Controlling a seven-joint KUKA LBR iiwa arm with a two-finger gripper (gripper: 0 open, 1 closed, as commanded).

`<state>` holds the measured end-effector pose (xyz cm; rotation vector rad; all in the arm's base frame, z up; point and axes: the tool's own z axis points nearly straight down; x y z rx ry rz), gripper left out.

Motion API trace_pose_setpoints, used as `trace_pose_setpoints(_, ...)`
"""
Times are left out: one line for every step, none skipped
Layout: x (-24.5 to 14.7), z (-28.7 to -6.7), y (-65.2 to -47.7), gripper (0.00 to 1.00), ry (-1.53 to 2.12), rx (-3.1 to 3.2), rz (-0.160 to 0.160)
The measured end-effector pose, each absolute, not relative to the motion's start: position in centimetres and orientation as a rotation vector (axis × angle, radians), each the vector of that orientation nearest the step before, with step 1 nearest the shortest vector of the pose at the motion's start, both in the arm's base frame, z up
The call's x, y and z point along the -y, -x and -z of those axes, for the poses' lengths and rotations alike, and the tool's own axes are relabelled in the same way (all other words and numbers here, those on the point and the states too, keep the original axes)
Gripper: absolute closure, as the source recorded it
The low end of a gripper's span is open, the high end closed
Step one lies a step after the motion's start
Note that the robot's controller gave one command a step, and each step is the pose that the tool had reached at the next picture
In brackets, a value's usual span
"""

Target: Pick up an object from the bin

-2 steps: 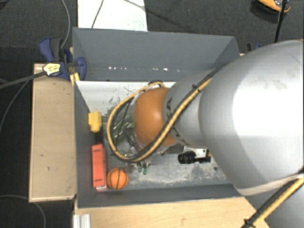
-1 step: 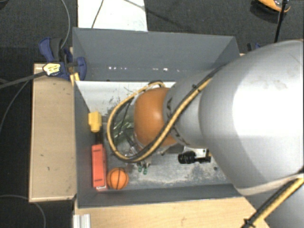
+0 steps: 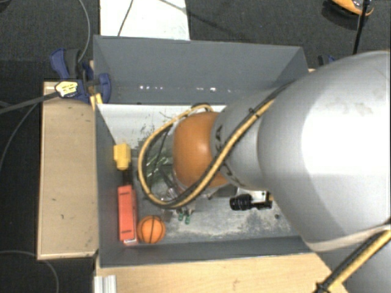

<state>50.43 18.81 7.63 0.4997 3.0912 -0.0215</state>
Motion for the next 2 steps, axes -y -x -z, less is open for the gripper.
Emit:
trace_pose_setpoints(-18.9, -9.2, -50.3, 1.0, -0.5, -3.096, 0.022)
trace_pose_setpoints(-19.0, -10.3, -50.4, 1.0, -0.498, -3.091, 0.016)
